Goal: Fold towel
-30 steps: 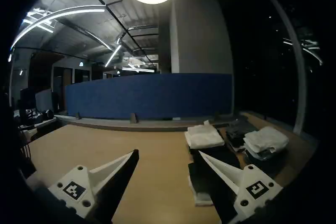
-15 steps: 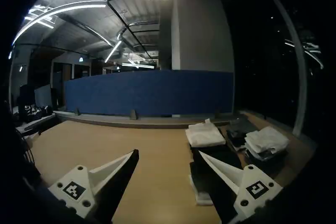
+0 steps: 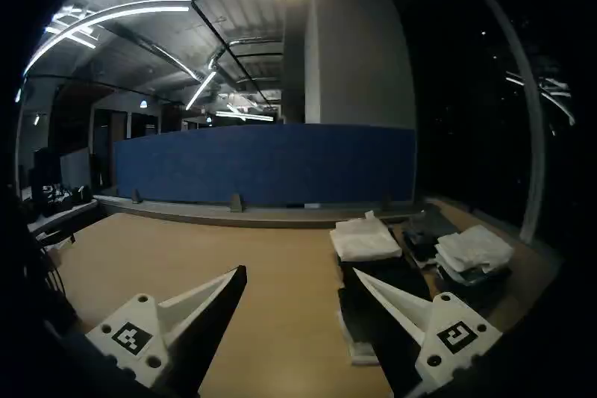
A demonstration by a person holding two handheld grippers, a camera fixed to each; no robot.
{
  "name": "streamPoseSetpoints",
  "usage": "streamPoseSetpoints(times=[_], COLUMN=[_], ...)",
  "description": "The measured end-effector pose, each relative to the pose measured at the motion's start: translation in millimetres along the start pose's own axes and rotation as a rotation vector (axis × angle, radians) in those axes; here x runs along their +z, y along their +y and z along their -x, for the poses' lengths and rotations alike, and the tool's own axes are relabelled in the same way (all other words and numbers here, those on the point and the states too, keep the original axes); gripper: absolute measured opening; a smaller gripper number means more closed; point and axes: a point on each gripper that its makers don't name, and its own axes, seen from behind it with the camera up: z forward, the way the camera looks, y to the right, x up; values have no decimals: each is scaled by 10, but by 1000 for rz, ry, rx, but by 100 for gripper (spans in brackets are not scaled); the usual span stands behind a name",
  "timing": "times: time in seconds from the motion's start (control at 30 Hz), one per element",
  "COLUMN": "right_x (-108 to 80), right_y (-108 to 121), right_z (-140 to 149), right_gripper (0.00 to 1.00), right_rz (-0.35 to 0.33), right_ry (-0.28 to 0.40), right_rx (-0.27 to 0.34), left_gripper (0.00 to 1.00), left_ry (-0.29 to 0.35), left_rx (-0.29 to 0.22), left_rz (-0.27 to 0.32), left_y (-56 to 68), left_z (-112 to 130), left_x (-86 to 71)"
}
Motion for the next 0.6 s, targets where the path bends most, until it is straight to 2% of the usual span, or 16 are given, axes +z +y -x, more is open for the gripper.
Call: streamPoseSetpoints(times=[0.27, 0.6], right_x=[55, 112], right_y=[7, 39], right_z=[-63, -13], right_gripper=[100, 100], right_rz=[-1, -1], right_ry=[15, 14], right_rx=[4, 10], left_gripper=[95, 95], left_ry=[-1, -17], left_rx=[24, 35], left_rz=[-2, -18], left_y=[-4, -37], left_z=[84, 167], left_x=[20, 15])
